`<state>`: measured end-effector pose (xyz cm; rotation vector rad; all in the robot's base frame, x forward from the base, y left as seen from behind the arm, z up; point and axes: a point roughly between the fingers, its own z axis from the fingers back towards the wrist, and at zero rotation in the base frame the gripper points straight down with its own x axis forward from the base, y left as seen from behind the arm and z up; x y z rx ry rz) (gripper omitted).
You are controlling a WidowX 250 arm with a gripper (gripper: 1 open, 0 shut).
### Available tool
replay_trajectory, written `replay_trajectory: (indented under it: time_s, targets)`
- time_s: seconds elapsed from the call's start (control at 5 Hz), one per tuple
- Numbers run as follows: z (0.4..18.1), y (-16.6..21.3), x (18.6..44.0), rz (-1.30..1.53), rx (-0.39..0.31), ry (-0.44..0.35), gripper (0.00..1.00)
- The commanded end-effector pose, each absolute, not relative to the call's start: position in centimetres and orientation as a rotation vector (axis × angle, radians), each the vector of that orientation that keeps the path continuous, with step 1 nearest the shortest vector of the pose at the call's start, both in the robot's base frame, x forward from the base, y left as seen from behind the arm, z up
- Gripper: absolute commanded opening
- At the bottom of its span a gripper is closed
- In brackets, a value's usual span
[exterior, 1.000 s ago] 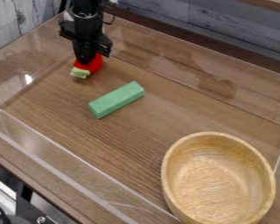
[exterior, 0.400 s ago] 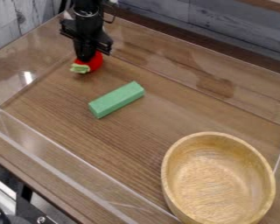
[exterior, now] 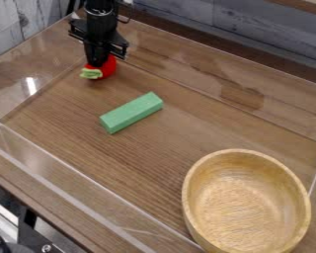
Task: Move the red object to the left side of the table
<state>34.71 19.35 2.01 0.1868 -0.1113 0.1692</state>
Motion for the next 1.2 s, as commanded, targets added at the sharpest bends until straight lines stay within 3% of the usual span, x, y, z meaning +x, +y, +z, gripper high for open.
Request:
replay_trajectory:
  time_s: [0.0, 1.0]
  targets:
    - [0.2, 20.0, 34.1, 0.201, 0.172, -0.061, 0.00]
    - [0.0, 21.3, 34.9, 0.215, 0.156, 0.003, 0.00]
